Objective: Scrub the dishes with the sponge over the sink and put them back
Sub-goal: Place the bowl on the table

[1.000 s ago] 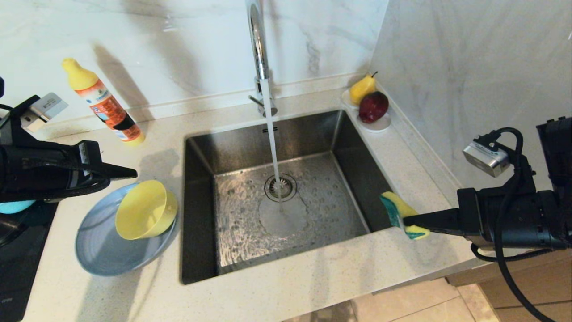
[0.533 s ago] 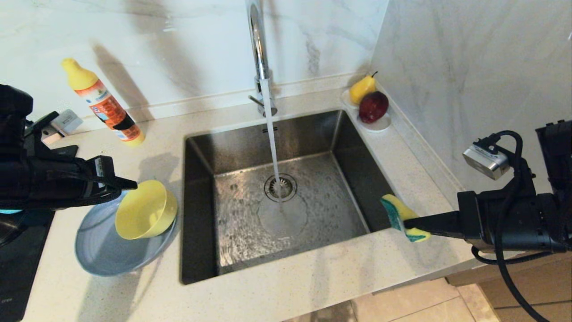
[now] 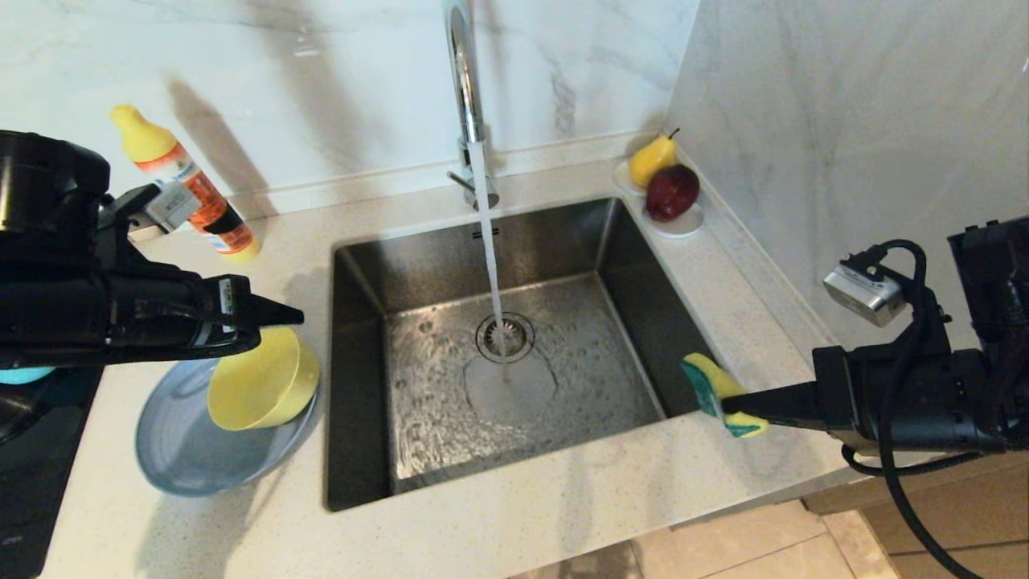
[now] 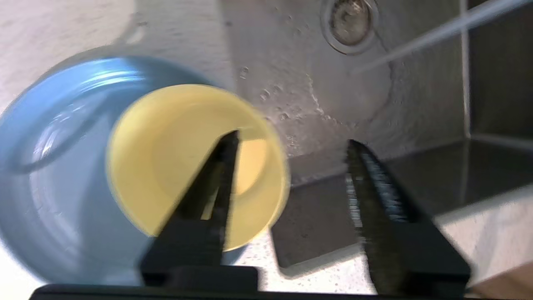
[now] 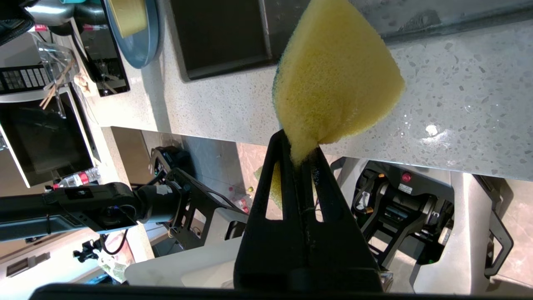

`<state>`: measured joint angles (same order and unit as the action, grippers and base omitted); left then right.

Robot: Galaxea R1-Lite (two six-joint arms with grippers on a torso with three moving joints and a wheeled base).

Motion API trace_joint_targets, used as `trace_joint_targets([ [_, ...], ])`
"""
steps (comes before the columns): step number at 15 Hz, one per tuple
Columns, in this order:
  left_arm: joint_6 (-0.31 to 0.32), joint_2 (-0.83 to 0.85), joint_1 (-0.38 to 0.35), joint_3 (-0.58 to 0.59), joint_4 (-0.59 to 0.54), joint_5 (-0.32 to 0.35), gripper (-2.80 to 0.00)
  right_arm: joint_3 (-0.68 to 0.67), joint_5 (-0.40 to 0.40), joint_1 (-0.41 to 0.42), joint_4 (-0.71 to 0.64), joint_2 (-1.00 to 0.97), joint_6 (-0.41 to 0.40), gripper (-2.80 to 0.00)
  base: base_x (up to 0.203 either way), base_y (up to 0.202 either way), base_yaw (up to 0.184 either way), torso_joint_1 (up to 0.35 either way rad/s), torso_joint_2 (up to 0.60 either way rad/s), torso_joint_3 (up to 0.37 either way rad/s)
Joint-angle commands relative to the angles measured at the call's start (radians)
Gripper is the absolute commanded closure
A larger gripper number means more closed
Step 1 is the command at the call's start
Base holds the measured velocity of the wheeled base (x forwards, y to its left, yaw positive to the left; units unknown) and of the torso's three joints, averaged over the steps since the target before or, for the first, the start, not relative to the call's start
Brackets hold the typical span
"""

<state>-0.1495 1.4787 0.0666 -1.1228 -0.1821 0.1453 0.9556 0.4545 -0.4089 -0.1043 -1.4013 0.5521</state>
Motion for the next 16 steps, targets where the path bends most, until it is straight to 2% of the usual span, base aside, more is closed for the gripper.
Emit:
trace_joint_targets([
  [1, 0.018, 0.011, 0.031, -0.001, -0.001, -0.013, -2.8, 0.0, 0.003, -0.001, 0.0, -0.002, 0.003, 0.0, 0.0, 0.0, 0.0, 0.0, 0.0, 0.0],
  [4, 0.067, 0.052, 0.035, 0.022, 0.001, -0.057, -2.8, 0.0, 0.003, 0.013, 0.0, -0.008, 0.003, 0.0, 0.0, 0.0, 0.0, 0.0, 0.0, 0.0],
  [6, 0.073, 0.082, 0.035, 0.038, 0.047, -0.095, -2.8, -0.001, 0.004, 0.015, 0.0, -0.01, 0.002, 0.0, 0.0, 0.0, 0.0, 0.0, 0.0, 0.0],
  [11, 0.079, 0.133, 0.038, 0.095, 0.178, -0.098, -2.8, -0.001, 0.004, 0.024, 0.0, -0.019, 0.002, 0.0, 0.0, 0.0, 0.0, 0.0, 0.0, 0.0],
  [16, 0.077, 0.162, 0.053, 0.117, 0.188, -0.098, -2.8, -0.001, 0.03, 0.039, 0.0, -0.022, 0.0, 0.0, 0.0, 0.0, 0.0, 0.0, 0.0, 0.0],
])
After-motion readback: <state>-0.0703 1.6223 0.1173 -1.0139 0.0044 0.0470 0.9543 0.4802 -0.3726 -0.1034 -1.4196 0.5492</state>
